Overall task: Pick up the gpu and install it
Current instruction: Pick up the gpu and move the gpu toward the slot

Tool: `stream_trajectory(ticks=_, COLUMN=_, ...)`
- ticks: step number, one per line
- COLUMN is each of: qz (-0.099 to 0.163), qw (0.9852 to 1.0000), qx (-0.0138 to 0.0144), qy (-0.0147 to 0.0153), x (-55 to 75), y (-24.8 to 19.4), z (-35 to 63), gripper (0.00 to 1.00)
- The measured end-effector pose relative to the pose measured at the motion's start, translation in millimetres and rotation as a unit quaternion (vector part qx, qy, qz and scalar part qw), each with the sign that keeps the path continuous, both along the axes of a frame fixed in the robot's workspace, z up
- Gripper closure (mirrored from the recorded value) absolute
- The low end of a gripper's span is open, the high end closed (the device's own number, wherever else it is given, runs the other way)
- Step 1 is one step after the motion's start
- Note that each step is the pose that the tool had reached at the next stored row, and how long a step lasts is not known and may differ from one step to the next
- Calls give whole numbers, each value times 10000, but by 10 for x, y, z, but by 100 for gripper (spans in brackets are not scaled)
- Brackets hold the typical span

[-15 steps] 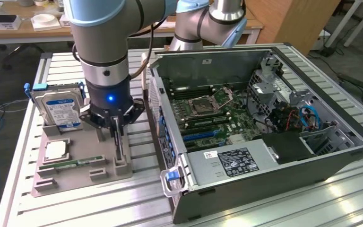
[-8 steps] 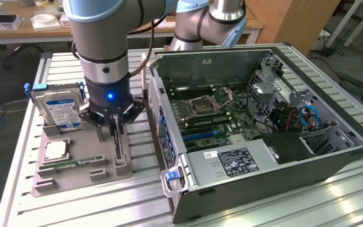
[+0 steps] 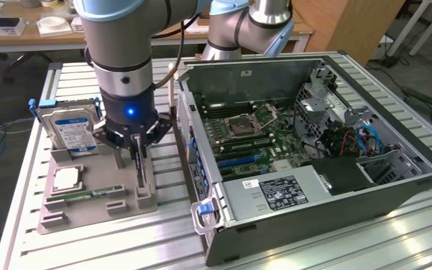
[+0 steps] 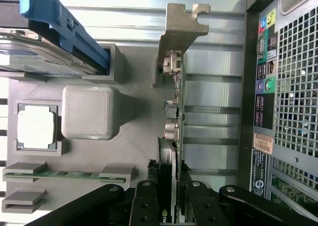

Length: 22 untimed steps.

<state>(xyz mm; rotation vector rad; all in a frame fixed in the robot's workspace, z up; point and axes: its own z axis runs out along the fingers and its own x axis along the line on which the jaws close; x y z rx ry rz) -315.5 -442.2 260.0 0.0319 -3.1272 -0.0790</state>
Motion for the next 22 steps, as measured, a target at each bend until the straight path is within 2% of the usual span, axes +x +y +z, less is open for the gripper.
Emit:
stream_trajectory(ticks=11, qz=0, qw=10000, qx=13, qy=0, x=0, y=0, z=89, gripper=74)
stream_trajectory(ticks=22, qz=0, qw=10000, qx=41, qy=1, x=0, y=0, z=189, gripper=74)
